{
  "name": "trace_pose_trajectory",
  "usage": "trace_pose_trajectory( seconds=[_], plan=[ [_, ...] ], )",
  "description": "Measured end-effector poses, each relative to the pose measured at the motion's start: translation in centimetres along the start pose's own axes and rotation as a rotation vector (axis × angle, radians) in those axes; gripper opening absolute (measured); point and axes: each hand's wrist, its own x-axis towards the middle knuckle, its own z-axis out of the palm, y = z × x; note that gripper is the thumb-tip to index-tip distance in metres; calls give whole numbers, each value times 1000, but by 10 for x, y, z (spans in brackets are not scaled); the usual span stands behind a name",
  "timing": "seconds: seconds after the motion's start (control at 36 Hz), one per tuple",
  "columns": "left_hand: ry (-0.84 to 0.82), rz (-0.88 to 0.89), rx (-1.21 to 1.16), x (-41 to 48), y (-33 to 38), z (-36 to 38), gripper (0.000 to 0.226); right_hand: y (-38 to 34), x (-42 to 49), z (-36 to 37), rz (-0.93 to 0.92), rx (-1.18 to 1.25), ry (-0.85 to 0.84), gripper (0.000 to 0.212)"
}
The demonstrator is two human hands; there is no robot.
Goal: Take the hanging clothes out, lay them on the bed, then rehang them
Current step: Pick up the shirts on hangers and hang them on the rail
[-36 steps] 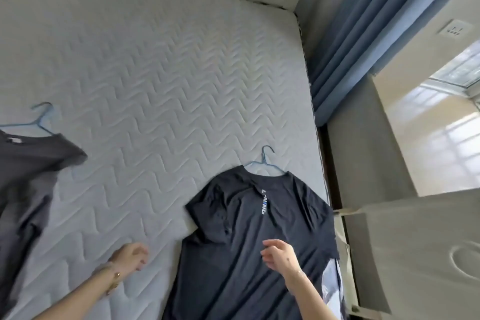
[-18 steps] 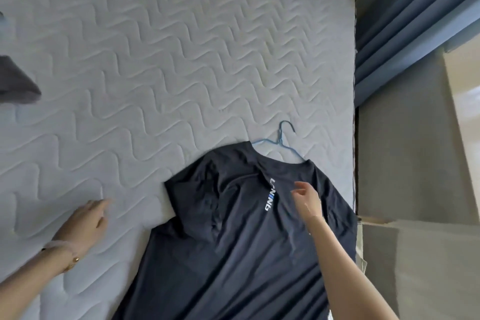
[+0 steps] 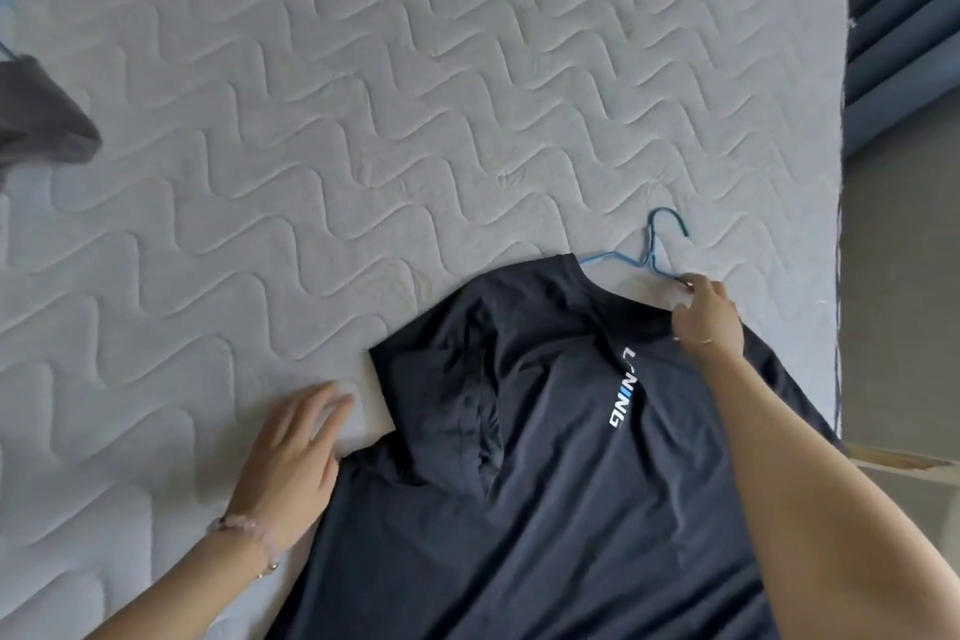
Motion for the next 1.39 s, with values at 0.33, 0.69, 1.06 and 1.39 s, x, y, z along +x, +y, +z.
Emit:
trace_pose_trajectory(
  seconds=[0.33, 0.69, 1.06, 1.39],
  plan=[
    [-185, -13, -95, -7, -3, -51, 54, 3, -65, -44, -132, 179, 51, 21],
    [-68, 4, -84, -102, -8, -193, 46, -84, -192, -191, -368, 315, 56, 14],
    [-201, -385, -232, -273, -101, -233, 36, -256, -352, -223, -587, 642, -27, 17],
    [-229, -654, -560, -459, -234, -213, 27, -388, -541, -58, -519, 663, -202, 24]
  ],
)
